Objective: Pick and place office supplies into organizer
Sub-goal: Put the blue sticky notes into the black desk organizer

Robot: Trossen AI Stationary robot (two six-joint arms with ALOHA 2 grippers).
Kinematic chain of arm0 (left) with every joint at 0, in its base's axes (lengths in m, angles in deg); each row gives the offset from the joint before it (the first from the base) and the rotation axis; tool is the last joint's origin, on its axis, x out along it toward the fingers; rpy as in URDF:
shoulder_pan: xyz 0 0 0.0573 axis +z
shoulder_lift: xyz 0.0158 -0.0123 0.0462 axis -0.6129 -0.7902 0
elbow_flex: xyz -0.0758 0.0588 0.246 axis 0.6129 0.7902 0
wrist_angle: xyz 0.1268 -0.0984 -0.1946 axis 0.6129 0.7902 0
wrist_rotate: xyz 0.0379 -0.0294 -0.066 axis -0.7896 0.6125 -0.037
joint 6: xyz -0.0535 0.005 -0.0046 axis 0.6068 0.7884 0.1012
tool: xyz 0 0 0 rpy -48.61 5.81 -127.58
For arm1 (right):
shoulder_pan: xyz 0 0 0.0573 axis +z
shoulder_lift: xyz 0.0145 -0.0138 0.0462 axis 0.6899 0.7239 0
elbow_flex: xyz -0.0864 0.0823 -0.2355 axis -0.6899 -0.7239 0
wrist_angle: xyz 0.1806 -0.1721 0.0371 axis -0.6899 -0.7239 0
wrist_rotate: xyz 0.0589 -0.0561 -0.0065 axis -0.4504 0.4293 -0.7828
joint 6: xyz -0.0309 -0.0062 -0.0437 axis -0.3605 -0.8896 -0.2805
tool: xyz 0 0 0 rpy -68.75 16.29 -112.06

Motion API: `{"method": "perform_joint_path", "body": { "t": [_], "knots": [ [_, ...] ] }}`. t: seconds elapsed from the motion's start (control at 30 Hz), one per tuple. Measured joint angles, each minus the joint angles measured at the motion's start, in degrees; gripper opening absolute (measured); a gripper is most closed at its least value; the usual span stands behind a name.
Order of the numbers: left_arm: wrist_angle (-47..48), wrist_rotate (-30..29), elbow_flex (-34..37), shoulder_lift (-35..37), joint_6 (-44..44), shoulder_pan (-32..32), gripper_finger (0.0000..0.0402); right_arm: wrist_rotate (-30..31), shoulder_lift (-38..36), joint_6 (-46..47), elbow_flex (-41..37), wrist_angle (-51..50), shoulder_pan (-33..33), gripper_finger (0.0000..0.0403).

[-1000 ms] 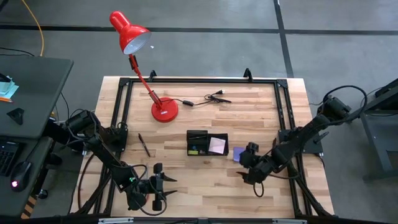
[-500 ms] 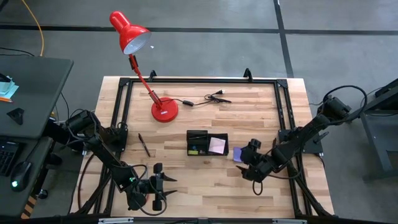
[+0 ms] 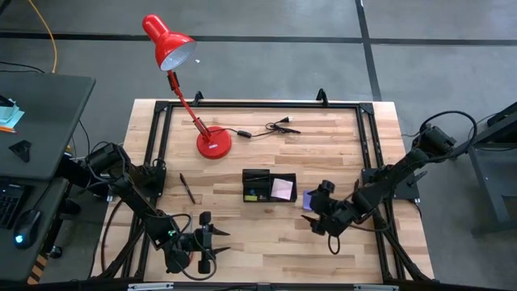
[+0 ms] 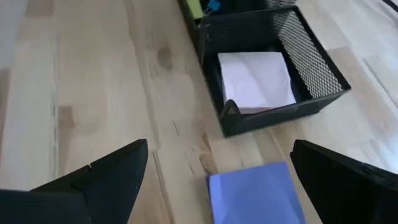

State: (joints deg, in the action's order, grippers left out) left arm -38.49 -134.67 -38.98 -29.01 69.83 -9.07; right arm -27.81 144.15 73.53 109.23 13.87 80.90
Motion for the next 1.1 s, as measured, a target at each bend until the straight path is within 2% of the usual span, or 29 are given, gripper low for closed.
{"method": "perform_joint_path", "body": {
  "t": [0.17, 0.27, 0.37, 0.53, 0.73, 0.93, 1.1],
  "knots": [
    [0.0, 0.0, 0.0, 0.0, -0.3, 0.0, 0.0184, 0.7, 0.0, -1.5, 0.0, -2.7, -1.7, 0.0385],
    [0.0, 0.0, 0.0, 0.0, -0.4, 0.0, 0.0184, -1.4, 0.0, -2.4, 0.0, -3.5, -2.5, 0.0385],
    [0.0, 0.0, 0.0, 0.0, -0.8, 0.0, 0.0184, -1.8, 0.0, 0.1, -0.4, -4.1, -2.9, 0.0385],
    [0.0, -0.1, 0.0, 0.0, -0.9, 0.0, 0.0184, -10.1, 0.0, 1.8, -0.6, -7.3, -5.8, 0.0384],
    [0.0, -0.1, 0.0, 0.0, -2.3, 0.0, 0.0184, -16.0, -1.3, -4.1, -4.3, 3.2, -8.3, 0.0364],
    [0.0, -1.8, 0.0, 0.0, -2.3, 0.0, 0.0184, -16.6, -8.4, -6.1, -8.5, 3.8, -10.0, 0.0337],
    [-0.2, -8.7, 0.0, 0.4, -1.7, 0.0, 0.0184, -19.4, -17.0, -9.3, -14.1, 13.1, -9.7, 0.0333]
  ]
}}
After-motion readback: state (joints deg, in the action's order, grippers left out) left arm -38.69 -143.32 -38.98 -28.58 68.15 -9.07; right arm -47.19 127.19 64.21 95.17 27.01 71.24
